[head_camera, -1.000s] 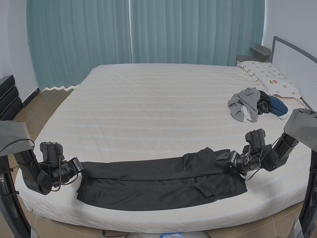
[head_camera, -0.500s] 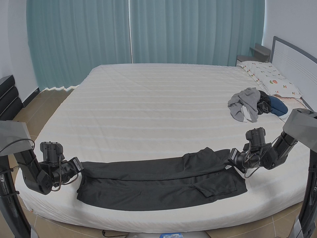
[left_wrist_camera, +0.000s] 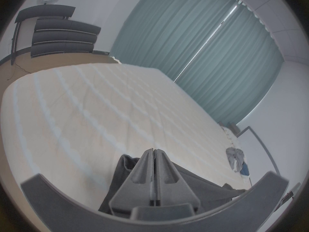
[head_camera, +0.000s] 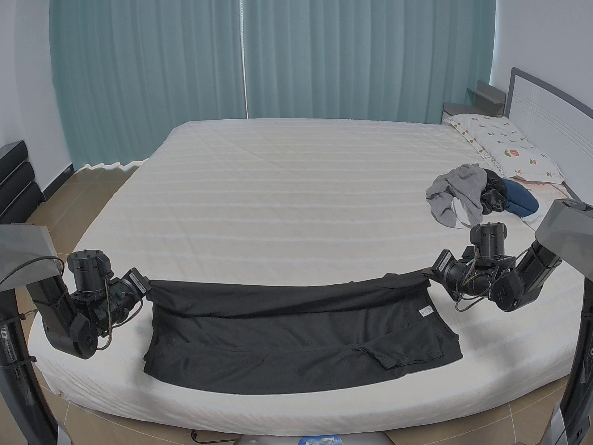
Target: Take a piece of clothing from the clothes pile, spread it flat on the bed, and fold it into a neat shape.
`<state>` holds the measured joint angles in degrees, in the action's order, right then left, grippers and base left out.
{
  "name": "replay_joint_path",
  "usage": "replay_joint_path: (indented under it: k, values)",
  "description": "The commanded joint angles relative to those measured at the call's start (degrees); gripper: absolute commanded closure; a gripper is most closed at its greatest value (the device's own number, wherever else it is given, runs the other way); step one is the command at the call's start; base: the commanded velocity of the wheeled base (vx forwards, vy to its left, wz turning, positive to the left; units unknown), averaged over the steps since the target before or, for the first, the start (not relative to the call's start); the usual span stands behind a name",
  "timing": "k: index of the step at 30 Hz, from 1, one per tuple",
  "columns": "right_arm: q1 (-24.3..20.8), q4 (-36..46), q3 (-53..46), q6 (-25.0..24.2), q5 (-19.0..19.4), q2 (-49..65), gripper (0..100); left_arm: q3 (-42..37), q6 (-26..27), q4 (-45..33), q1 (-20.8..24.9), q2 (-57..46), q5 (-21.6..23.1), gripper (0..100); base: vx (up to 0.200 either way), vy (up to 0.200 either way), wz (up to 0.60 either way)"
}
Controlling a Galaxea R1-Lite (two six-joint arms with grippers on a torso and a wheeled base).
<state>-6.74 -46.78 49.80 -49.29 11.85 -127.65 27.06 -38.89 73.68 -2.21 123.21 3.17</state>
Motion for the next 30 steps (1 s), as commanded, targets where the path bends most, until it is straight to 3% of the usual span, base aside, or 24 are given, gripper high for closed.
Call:
replay_joint_path:
  k: [1,10,17,28,29,30]
  values:
    - [0.6,-0.2,-2.1,0.2,0.4,0.6,100,-1.5,1.1,1.3,-0.3,2.9,0.0,100,0.000,0.000,0.00]
    - [1.2,3.1,-5.1,8.8,0.5,0.6,100,-6.6,12.3,0.9,-1.0,3.1,0.2,100,0.000,0.000,0.00]
    - [0.5,3.1,-7.3,14.6,0.5,-1.1,100,-8.2,15.7,1.2,-0.3,6.6,0.2,100,0.000,0.000,0.00]
    - [0.1,3.3,-7.3,15.6,0.2,-3.0,100,-10.2,18.1,0.9,1.2,8.3,0.0,100,0.000,0.000,0.00]
    - [0.1,3.3,-7.3,15.6,0.2,-3.1,0,-10.2,18.2,0.9,1.2,8.3,0.0,0,0.000,0.000,0.00]
    - [0.1,3.3,-7.3,15.8,0.2,-3.0,0,-10.5,18.6,0.9,1.3,8.3,0.0,0,0.000,0.000,0.00]
